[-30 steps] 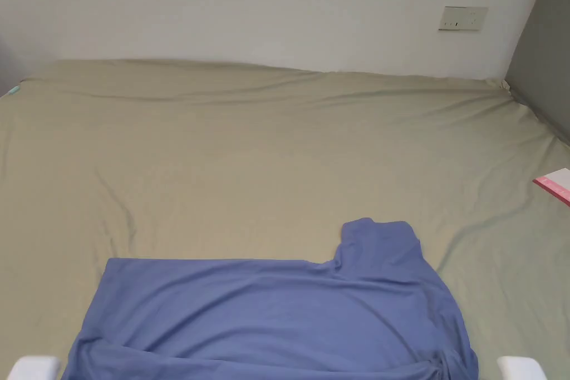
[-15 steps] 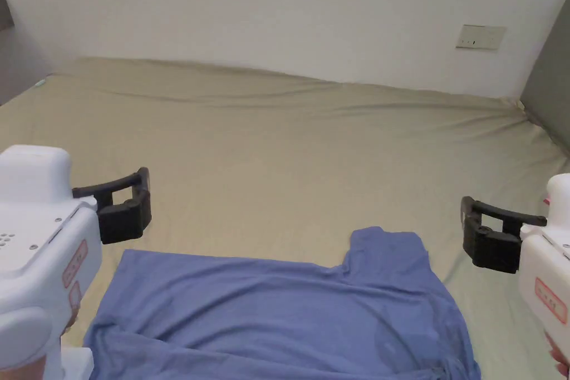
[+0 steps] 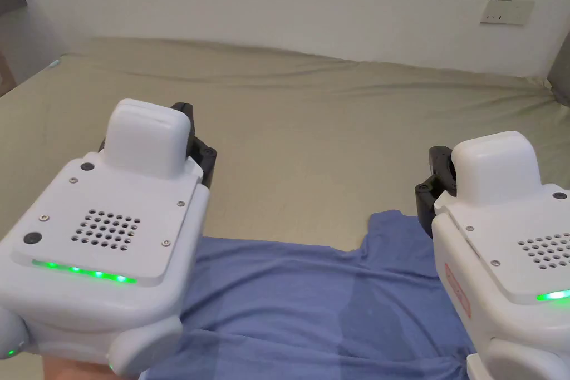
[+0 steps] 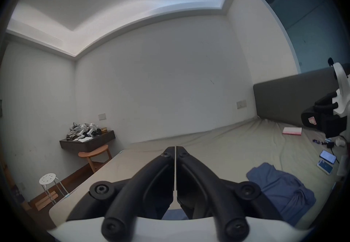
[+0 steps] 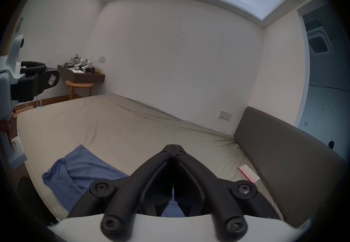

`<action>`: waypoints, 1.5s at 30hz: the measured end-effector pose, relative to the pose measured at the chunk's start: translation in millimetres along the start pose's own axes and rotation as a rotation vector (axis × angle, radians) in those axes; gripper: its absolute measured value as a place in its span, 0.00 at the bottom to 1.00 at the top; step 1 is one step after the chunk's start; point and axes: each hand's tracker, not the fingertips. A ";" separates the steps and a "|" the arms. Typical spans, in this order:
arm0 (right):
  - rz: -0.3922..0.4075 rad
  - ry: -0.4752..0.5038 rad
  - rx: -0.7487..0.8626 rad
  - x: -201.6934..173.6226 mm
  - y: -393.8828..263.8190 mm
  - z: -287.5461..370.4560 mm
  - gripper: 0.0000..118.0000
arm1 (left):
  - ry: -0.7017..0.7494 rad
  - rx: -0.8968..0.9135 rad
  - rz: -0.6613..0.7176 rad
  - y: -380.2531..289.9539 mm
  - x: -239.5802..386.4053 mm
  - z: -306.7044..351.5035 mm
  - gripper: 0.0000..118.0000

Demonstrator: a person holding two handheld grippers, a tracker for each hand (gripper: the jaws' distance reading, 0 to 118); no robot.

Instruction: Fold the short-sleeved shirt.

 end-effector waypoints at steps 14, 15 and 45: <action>-0.060 -0.039 -0.219 23.7 -78.3 -57.7 0.02 | -0.097 -0.590 0.015 -169.8 -33.6 -107.3 0.00; -0.066 -0.041 -0.235 27.5 -83.9 -62.1 0.02 | -0.119 -0.659 0.043 -189.0 -41.1 -117.9 0.00; -0.170 -0.017 -0.470 90.8 -128.5 -141.2 0.08 | -0.078 -0.804 0.020 -229.0 -64.8 -221.0 0.02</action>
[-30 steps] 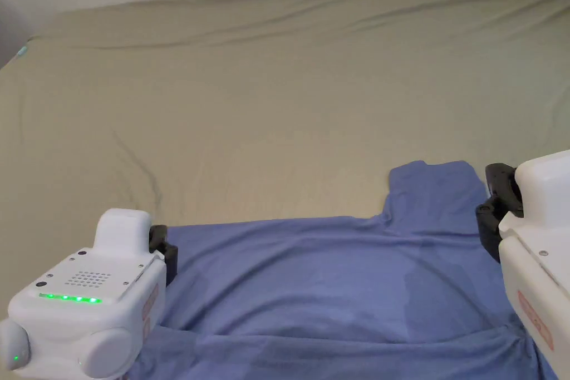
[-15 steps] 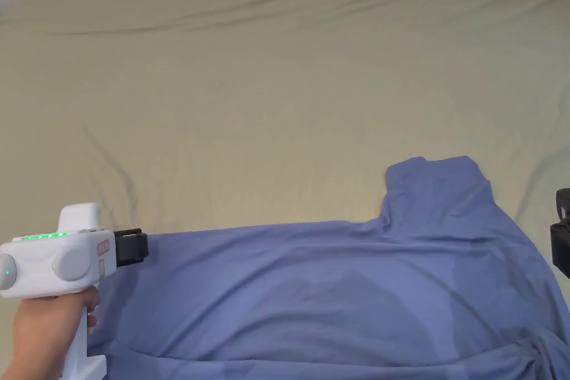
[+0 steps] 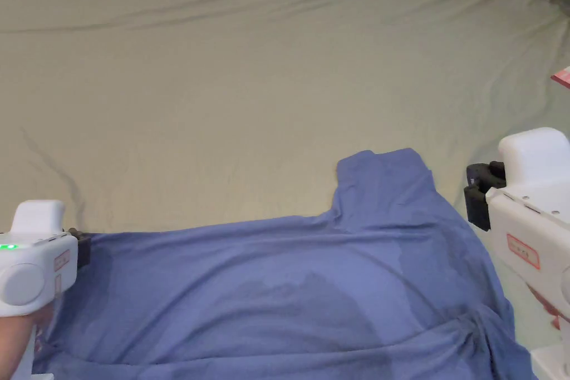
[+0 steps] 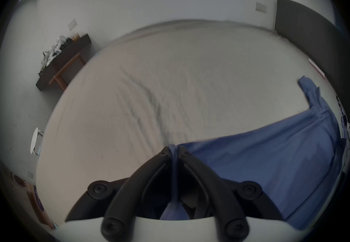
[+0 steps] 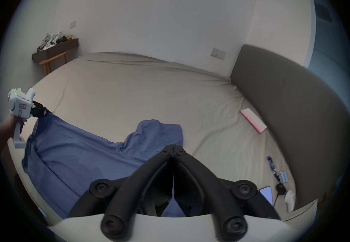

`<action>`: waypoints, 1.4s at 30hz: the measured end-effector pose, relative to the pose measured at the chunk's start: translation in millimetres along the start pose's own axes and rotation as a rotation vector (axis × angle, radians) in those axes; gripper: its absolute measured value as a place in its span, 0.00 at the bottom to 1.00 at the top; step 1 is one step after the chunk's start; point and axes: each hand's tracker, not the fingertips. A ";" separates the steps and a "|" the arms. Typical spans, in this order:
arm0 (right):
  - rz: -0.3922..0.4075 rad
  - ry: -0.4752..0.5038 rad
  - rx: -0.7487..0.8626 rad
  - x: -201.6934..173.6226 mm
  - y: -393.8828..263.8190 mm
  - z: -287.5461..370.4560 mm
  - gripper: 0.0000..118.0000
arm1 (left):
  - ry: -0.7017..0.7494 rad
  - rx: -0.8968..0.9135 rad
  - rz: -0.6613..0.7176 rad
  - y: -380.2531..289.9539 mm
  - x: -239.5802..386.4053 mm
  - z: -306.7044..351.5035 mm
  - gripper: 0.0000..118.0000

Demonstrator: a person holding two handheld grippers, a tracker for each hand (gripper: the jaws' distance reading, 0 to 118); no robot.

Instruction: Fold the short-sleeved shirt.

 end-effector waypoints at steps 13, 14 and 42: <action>-0.094 0.057 -0.498 48.9 -38.6 -183.8 0.93 | -0.010 0.061 -0.017 -21.8 3.3 74.7 0.02; -0.099 0.033 -0.525 48.6 -44.5 -194.8 0.93 | -0.006 0.054 -0.007 -26.0 3.4 74.0 0.02; 0.078 0.172 -0.323 60.2 7.9 7.1 0.06 | 0.043 0.113 0.012 -41.1 -33.3 166.0 0.02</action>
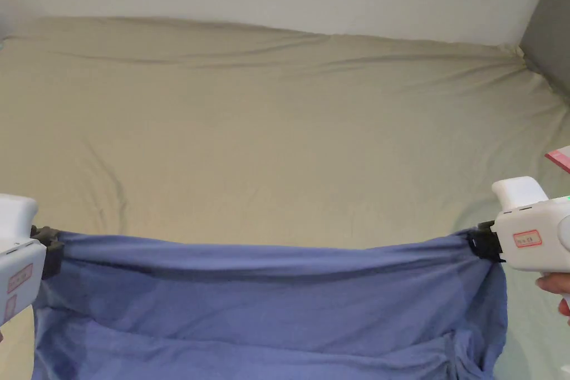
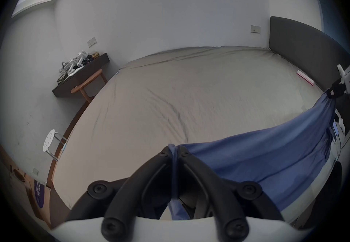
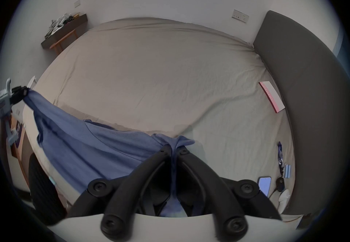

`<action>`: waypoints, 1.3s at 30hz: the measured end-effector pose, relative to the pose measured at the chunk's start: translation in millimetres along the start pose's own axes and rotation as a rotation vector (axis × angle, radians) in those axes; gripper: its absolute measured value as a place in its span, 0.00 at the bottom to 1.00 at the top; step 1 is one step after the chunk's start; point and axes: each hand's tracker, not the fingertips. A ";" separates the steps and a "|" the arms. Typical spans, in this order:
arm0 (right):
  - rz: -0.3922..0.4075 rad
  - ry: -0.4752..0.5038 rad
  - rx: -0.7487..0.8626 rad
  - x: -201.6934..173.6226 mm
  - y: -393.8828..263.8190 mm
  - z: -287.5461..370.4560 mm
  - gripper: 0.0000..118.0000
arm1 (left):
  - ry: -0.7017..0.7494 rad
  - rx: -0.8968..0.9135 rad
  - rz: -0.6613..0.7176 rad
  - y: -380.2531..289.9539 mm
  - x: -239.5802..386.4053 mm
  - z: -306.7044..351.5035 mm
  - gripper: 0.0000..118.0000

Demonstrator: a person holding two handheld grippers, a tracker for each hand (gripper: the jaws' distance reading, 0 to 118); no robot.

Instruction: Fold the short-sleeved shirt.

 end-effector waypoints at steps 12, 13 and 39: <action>0.176 0.084 -0.234 -25.9 -104.5 11.7 0.06 | -0.045 -0.175 -0.098 -77.7 2.1 13.0 0.02; 0.174 0.089 -0.252 -27.1 -111.1 6.5 0.06 | -0.049 -0.198 -0.109 -84.0 3.3 11.0 0.02; 0.190 0.080 -0.466 -41.7 -149.1 -69.5 0.65 | -0.054 -0.476 -0.302 -136.0 14.0 -53.3 0.57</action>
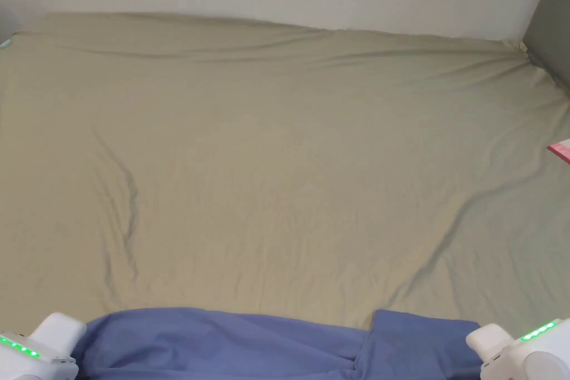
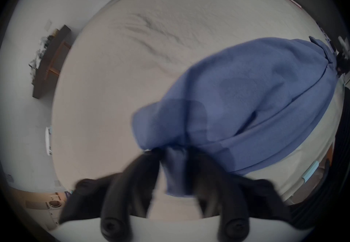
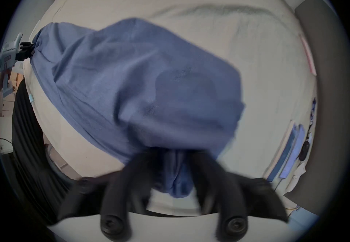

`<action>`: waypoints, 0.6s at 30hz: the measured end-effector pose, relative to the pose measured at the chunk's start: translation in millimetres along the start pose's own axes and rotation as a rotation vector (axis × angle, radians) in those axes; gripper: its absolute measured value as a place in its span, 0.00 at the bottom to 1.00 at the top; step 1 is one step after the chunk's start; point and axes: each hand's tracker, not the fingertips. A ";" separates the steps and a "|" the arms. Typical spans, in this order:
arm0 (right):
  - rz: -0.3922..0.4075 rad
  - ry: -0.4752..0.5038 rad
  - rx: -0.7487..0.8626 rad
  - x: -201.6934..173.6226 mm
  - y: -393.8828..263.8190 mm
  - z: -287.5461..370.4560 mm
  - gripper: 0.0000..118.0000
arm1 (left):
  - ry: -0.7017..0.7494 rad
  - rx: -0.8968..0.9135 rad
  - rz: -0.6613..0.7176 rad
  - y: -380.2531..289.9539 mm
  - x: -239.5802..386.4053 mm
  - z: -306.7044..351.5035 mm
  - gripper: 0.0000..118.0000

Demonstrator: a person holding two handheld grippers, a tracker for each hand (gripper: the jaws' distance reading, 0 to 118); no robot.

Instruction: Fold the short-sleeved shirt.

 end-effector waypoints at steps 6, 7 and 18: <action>-0.099 -0.139 0.403 7.6 15.8 109.0 0.92 | -0.070 0.372 0.248 30.4 -31.9 81.3 0.97; -0.104 -0.161 0.493 3.7 17.7 130.5 0.92 | -0.059 0.443 0.278 37.2 -34.7 98.4 0.97; -0.216 -0.359 1.238 -104.4 17.7 291.0 0.92 | 0.081 1.116 0.401 80.6 23.8 283.6 0.91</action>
